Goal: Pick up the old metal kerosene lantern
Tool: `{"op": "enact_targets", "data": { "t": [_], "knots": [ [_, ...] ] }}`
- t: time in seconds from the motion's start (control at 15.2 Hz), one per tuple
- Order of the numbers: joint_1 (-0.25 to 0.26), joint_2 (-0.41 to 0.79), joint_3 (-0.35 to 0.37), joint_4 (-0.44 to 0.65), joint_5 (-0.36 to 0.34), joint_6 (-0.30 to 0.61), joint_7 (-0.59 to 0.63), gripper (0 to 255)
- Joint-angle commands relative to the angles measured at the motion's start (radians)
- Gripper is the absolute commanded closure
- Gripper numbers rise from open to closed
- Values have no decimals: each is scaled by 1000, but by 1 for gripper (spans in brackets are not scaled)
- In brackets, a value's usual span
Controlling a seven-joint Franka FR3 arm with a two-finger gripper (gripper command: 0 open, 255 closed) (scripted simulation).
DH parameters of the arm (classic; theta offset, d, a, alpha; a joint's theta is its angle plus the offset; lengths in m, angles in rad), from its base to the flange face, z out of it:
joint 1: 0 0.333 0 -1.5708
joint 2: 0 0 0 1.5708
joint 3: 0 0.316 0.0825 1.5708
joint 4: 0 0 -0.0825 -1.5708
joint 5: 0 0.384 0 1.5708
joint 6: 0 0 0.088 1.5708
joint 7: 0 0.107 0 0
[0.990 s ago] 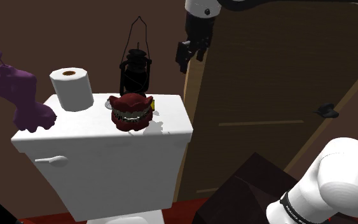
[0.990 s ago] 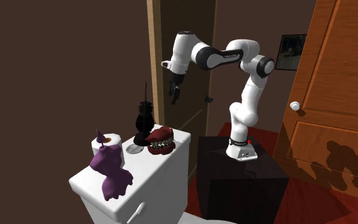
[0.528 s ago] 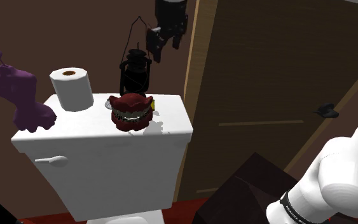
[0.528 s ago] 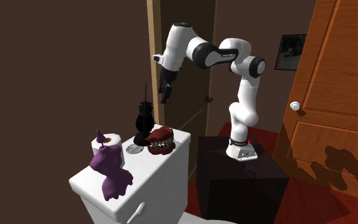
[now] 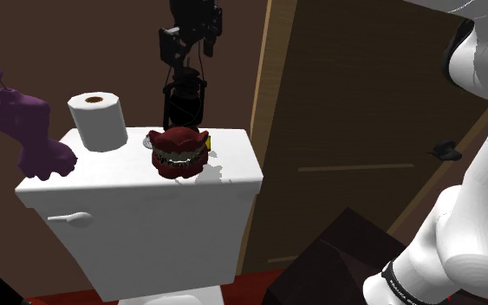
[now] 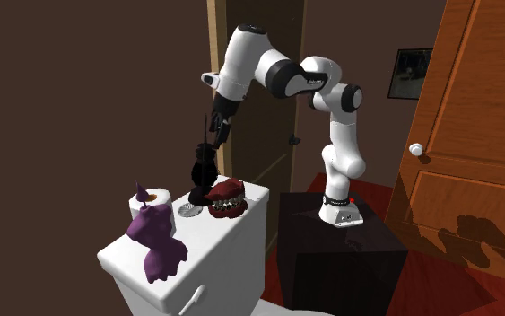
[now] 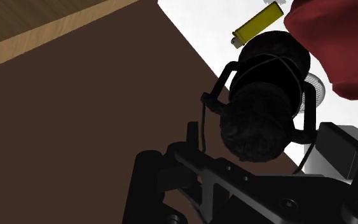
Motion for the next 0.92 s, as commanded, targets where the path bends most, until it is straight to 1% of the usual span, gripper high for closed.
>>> {"op": "enact_targets", "data": {
  "t": [0.0,0.2,0.33,0.4,0.86],
  "knots": [
    [-2,-7,0,-33,1,26,11,0],
    [-11,-24,-3,-94,8,70,24,0],
    [-12,-27,-4,-105,9,79,26,0],
    [-12,-25,-4,-102,8,77,25,255],
    [-12,-26,-3,-102,9,76,25,255]
  ]
}}
